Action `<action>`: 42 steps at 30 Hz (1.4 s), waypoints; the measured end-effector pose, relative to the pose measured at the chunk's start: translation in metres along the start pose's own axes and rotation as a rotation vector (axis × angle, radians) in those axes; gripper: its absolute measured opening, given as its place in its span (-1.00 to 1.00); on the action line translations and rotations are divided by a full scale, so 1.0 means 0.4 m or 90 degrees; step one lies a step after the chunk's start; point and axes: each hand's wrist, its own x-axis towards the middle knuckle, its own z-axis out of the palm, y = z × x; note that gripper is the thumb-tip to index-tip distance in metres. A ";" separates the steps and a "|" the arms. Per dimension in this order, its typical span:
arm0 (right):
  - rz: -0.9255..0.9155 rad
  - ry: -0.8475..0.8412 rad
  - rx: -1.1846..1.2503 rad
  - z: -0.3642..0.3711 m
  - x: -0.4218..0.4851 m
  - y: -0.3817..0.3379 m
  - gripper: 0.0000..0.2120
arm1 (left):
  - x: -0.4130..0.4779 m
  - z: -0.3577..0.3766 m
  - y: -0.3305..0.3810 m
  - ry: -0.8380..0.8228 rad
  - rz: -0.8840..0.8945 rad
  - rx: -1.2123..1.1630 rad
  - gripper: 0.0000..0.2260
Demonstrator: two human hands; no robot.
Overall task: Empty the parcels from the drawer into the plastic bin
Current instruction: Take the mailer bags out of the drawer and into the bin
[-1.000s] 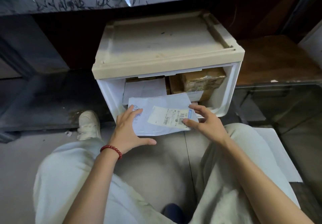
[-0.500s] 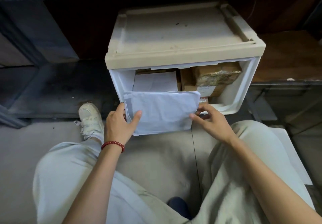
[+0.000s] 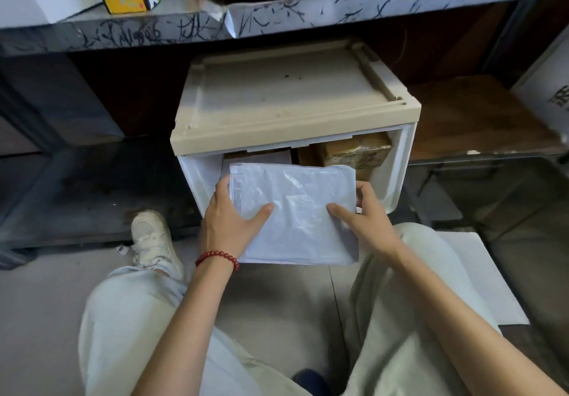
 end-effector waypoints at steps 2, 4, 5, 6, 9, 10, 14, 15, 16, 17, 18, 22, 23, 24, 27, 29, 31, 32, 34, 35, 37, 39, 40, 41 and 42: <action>-0.019 0.057 0.018 -0.049 -0.005 -0.029 -0.55 | 0.011 0.019 0.059 -0.014 0.011 -0.014 -0.23; -0.018 0.104 0.028 -0.106 -0.019 -0.048 -0.54 | 0.009 0.046 0.120 -0.039 0.012 -0.017 -0.22; -0.017 0.121 0.024 -0.138 -0.026 -0.058 -0.53 | 0.007 0.063 0.149 -0.051 0.015 -0.021 -0.21; -0.015 0.137 0.015 -0.171 -0.030 -0.066 -0.53 | 0.005 0.081 0.179 -0.063 0.022 -0.024 -0.20; -0.001 0.197 -0.011 -0.276 -0.042 -0.082 -0.56 | 0.003 0.147 0.271 -0.107 0.057 -0.022 -0.17; 0.004 0.216 -0.025 -0.313 -0.049 -0.079 -0.56 | 0.002 0.175 0.302 -0.127 0.074 -0.017 -0.14; 0.078 0.233 -0.077 -0.457 -0.096 -0.017 -0.51 | -0.024 0.298 0.425 -0.215 0.146 0.053 0.02; 0.103 0.232 -0.080 -0.486 -0.114 0.008 -0.50 | -0.033 0.332 0.452 -0.241 0.163 0.070 0.05; 0.129 0.236 -0.075 -0.514 -0.133 0.038 -0.50 | -0.041 0.366 0.478 -0.268 0.180 0.081 0.07; 0.154 0.246 -0.064 -0.539 -0.154 0.068 -0.51 | -0.050 0.401 0.499 -0.297 0.201 0.089 0.09; 0.178 0.259 -0.045 -0.561 -0.174 0.099 -0.52 | -0.058 0.436 0.518 -0.326 0.226 0.095 0.09; 0.269 0.367 0.075 -0.620 -0.243 0.213 -0.59 | -0.096 0.577 0.566 -0.440 0.324 0.151 0.02; 0.284 0.404 0.106 -0.626 -0.254 0.240 -0.62 | -0.106 0.610 0.572 -0.464 0.345 0.162 -0.01; 0.305 0.436 0.130 -0.629 -0.265 0.268 -0.65 | -0.116 0.640 0.578 -0.482 0.370 0.175 -0.05; 0.386 0.511 0.170 -0.621 -0.289 0.330 -0.70 | -0.138 0.721 0.590 -0.518 0.441 0.204 -0.16; 0.415 0.557 0.194 -0.615 -0.294 0.361 -0.69 | -0.149 0.762 0.596 -0.545 0.474 0.216 -0.23; 0.407 0.606 0.215 -0.615 -0.284 0.378 -0.69 | -0.156 0.797 0.603 -0.556 0.515 0.245 -0.26; 0.390 0.611 0.224 -0.616 -0.274 0.377 -0.65 | -0.155 0.810 0.607 -0.535 0.541 0.278 -0.28; 0.351 0.568 0.229 -0.617 -0.249 0.385 -0.41 | -0.148 0.824 0.614 -0.451 0.576 0.350 -0.34; 0.353 0.530 0.209 -0.615 -0.236 0.392 -0.27 | -0.143 0.824 0.616 -0.412 0.568 0.372 -0.38; 0.407 0.460 0.132 -0.604 -0.227 0.397 -0.13 | -0.132 0.816 0.614 -0.368 0.526 0.376 -0.42; 0.418 0.430 0.010 -0.593 -0.226 0.414 -0.15 | -0.115 0.806 0.606 -0.352 0.505 0.364 -0.45; 0.419 0.417 -0.053 -0.587 -0.227 0.416 -0.19 | -0.106 0.798 0.600 -0.352 0.506 0.364 -0.46; 0.411 0.403 -0.109 -0.579 -0.225 0.422 -0.22 | -0.098 0.789 0.593 -0.354 0.507 0.368 -0.48; 0.403 0.389 -0.161 -0.571 -0.222 0.420 -0.25 | -0.092 0.780 0.586 -0.357 0.506 0.372 -0.49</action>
